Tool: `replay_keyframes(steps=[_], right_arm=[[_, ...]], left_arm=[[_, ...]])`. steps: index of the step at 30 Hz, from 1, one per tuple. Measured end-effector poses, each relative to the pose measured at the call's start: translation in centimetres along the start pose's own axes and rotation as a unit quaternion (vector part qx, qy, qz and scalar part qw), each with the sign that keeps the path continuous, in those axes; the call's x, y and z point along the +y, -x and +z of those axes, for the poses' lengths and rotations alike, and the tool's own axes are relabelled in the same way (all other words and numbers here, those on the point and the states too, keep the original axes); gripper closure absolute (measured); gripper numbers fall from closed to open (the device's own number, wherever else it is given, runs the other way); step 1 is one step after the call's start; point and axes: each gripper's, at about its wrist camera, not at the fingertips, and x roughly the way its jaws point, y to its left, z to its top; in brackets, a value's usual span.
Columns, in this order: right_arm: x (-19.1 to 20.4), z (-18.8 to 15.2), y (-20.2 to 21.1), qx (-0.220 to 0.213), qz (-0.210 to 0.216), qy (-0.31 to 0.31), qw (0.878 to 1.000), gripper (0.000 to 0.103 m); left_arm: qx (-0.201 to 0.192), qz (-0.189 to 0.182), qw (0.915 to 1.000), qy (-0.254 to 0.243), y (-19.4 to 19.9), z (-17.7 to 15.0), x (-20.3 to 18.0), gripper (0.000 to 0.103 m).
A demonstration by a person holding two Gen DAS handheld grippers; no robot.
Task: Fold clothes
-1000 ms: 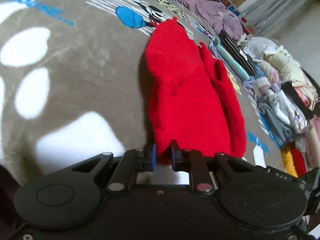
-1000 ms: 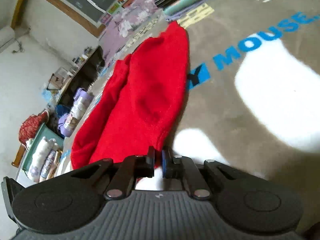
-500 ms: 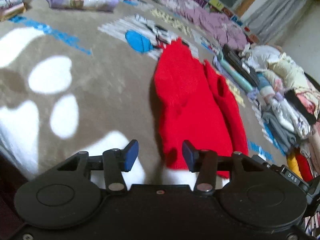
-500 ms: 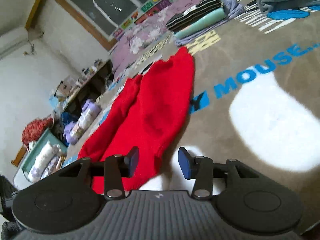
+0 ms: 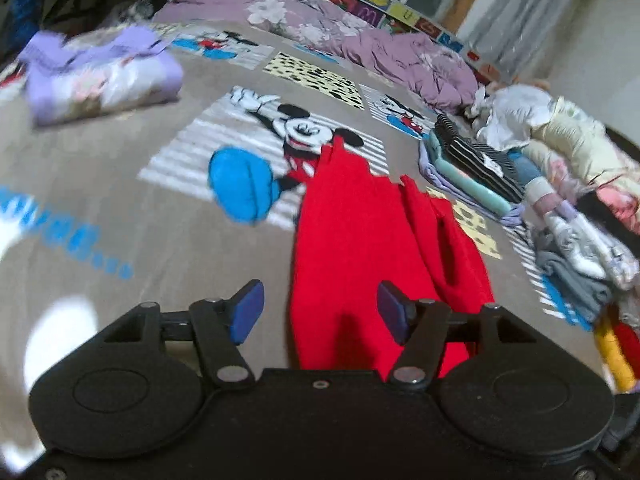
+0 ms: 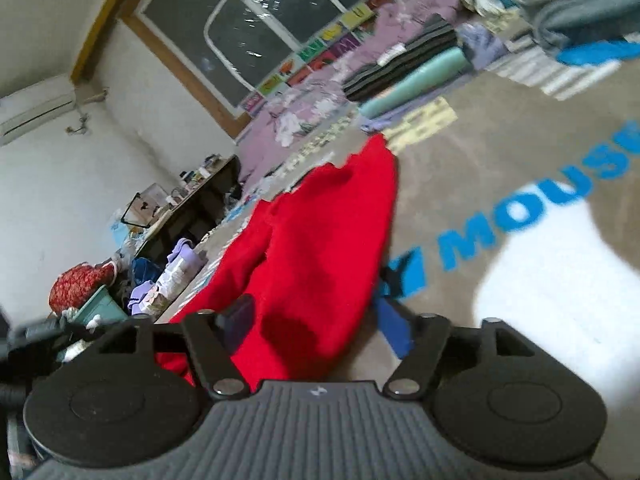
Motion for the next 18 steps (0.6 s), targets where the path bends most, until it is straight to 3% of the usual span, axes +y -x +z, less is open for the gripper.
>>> replay_keyframes(steps=[10,14,18], right_arm=[[-0.4,-0.1,-1.5,-0.002,0.017,0.013,1.000,0.022],[-0.3,-0.1,-1.7,0.001,0.025,0.022,0.999,0.018],[-0.5,-0.2,-1.8,0.000,0.035,0.020,0.999,0.016]], left_arm=[[0.029,0.009,0.9962,-0.081,-9.3,7.7,-2.5,0.044],[0.033,0.024,0.9916,-0.123,-12.6,9.9,-3.5,0.054],[0.037,0.035,0.9845,-0.168,-15.7,11.4,-4.4,0.056]])
